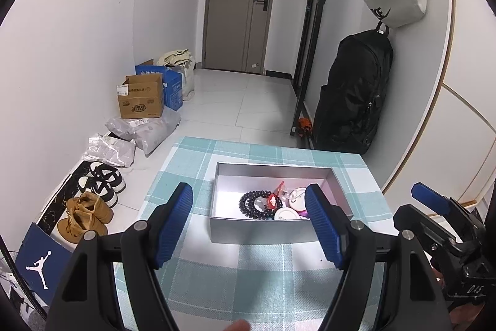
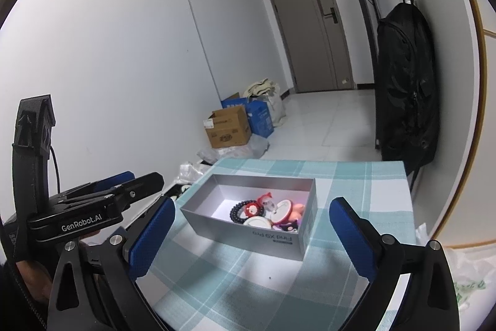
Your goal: Organize jewelry
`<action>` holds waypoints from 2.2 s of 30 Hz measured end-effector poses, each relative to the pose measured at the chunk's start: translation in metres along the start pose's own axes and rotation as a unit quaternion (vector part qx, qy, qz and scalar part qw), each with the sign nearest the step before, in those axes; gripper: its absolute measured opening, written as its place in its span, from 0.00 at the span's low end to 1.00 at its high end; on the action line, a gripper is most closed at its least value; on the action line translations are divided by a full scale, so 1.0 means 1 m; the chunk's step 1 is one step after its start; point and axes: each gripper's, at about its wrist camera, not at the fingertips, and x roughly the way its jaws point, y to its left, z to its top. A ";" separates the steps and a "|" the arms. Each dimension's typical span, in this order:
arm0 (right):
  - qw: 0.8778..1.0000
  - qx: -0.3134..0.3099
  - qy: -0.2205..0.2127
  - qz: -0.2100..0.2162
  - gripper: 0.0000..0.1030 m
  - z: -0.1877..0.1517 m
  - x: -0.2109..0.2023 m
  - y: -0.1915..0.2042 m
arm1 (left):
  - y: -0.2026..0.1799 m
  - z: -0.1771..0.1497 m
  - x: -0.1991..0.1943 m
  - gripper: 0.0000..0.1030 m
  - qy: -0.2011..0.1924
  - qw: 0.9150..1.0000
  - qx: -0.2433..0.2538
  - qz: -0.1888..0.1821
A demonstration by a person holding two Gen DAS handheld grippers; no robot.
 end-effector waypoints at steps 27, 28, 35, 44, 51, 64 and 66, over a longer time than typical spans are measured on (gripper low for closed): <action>1.000 0.008 0.002 -0.006 0.98 -0.004 -0.003 -0.004 | -0.004 -0.005 0.001 0.69 0.009 1.000 0.003 -0.018; 1.000 0.008 0.002 -0.005 0.98 -0.003 -0.003 -0.004 | -0.004 -0.005 0.000 0.69 0.009 1.000 0.004 -0.019; 1.000 0.005 0.005 -0.007 0.98 -0.004 -0.001 -0.003 | -0.002 -0.005 -0.001 0.69 0.006 1.000 0.000 -0.013; 1.000 0.001 0.010 -0.007 0.98 -0.005 0.003 -0.002 | -0.002 -0.005 0.000 0.69 0.008 1.000 -0.004 -0.015; 1.000 0.000 0.011 -0.009 0.98 -0.005 0.004 -0.001 | -0.002 -0.004 0.000 0.69 0.006 1.000 -0.005 -0.018; 1.000 0.000 0.012 -0.011 0.98 -0.007 0.006 -0.002 | -0.001 -0.003 0.000 0.69 0.007 1.000 -0.009 -0.021; 1.000 0.000 0.013 -0.012 0.98 -0.007 0.007 -0.002 | -0.001 -0.003 0.000 0.69 0.008 1.000 -0.008 -0.022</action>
